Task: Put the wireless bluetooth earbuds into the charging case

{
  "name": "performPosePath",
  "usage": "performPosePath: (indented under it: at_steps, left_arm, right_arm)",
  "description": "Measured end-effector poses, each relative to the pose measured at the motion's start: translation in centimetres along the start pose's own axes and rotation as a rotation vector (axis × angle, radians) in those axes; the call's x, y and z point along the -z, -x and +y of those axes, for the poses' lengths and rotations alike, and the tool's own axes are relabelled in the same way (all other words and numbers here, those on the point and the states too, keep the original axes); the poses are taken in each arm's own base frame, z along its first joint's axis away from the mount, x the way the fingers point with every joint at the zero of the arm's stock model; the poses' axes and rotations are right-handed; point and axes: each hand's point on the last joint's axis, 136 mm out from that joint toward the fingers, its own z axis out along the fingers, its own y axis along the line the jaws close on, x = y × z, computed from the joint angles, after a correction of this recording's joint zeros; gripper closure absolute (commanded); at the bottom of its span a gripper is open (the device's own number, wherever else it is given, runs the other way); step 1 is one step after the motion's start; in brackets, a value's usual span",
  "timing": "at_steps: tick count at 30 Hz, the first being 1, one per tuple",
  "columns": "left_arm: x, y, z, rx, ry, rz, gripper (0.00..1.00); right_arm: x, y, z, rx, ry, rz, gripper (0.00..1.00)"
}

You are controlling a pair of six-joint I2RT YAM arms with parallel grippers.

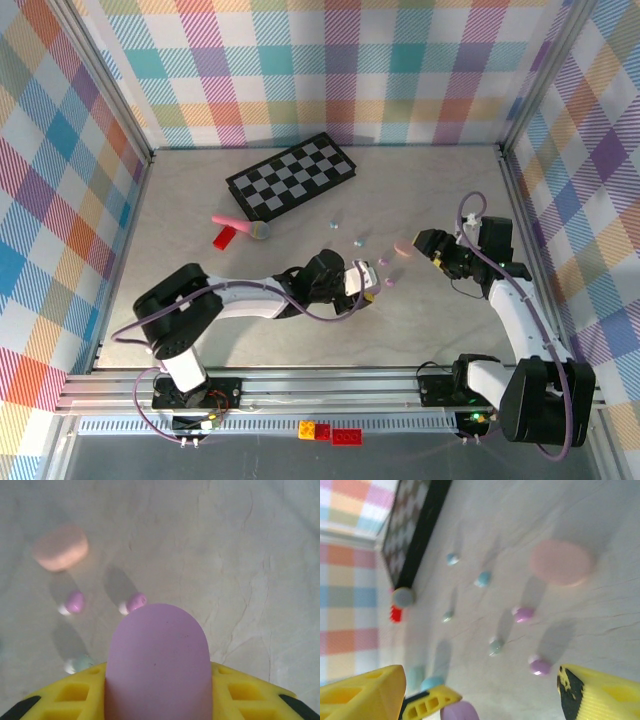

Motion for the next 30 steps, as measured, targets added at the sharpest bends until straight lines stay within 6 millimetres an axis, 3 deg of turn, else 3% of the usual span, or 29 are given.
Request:
performPosePath:
  at_steps: [7, 12, 17, 30]
  left_arm:
    - [2.7, 2.2, 2.8, -0.010, 0.085, -0.117, 0.67]
    - [3.7, 2.5, 3.1, -0.014, 0.097, -0.161, 0.67]
    - [4.2, 3.8, 2.7, -0.029, 0.075, -0.209, 0.67]
    - [4.9, 4.8, 2.1, -0.013, 0.036, -0.243, 0.67]
  right_arm:
    - [-1.8, -5.1, 5.1, 0.041, 0.236, 0.257, 0.22]
    - [-2.3, -8.0, 7.9, 0.091, 0.328, 0.380, 0.24]
    - [-2.8, -8.8, 9.3, 0.106, 0.359, 0.415, 0.31]
    - [-3.8, -9.5, 9.6, 0.105, 0.362, 0.450, 0.53]
